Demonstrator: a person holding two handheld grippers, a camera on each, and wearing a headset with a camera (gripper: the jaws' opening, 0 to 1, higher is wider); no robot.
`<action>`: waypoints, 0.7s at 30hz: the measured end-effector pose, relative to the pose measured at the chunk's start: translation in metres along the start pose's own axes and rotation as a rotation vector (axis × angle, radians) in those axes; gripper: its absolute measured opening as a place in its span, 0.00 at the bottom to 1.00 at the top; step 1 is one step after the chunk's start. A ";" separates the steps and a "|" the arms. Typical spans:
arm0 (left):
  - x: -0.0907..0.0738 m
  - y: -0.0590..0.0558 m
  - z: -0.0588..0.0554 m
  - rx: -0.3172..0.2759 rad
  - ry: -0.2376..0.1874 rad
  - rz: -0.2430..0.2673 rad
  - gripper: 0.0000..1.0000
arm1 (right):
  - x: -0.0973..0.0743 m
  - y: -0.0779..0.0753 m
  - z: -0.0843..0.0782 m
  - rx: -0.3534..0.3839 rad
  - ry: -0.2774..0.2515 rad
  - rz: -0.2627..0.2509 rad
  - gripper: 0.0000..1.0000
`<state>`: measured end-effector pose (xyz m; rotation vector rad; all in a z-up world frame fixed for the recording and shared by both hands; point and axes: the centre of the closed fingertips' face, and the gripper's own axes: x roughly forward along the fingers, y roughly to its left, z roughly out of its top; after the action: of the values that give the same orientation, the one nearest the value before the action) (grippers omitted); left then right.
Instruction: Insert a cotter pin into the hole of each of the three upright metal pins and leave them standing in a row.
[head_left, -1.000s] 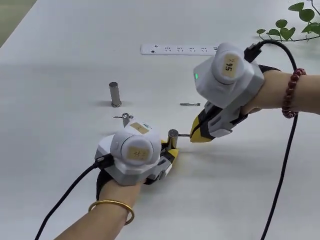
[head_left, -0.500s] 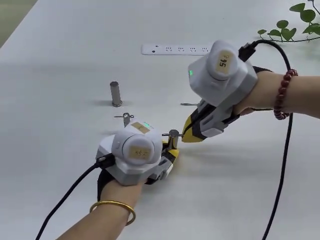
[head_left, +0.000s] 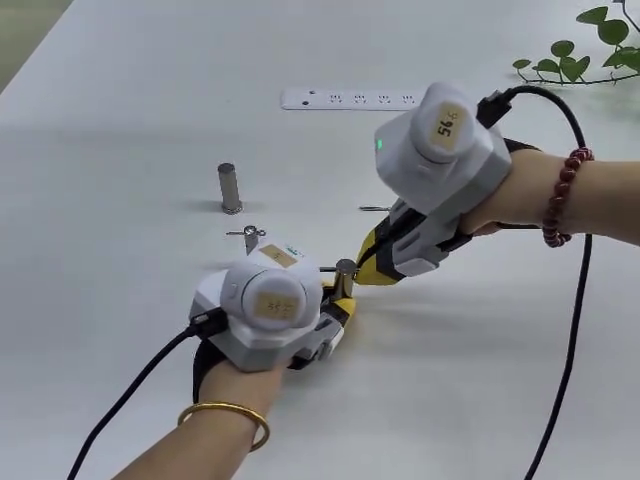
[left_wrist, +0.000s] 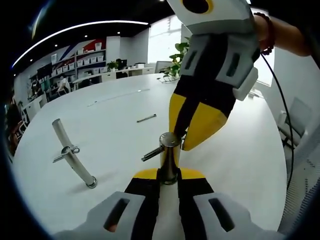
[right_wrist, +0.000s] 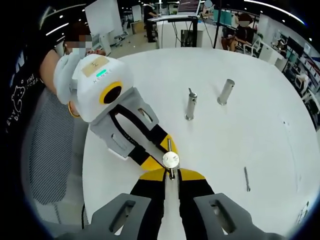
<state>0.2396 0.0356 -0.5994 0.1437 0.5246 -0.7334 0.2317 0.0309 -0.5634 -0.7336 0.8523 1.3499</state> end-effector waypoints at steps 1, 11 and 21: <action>0.000 0.000 0.000 -0.002 0.000 0.000 0.10 | -0.002 -0.001 0.001 0.012 -0.003 -0.007 0.06; 0.000 0.000 0.000 -0.002 0.001 0.000 0.10 | -0.007 0.001 -0.011 0.010 0.019 -0.020 0.02; 0.000 0.001 0.000 -0.001 0.000 0.002 0.10 | -0.004 0.000 -0.007 0.015 -0.001 -0.023 0.00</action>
<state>0.2402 0.0360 -0.5995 0.1431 0.5250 -0.7309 0.2309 0.0233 -0.5637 -0.7294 0.8504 1.3223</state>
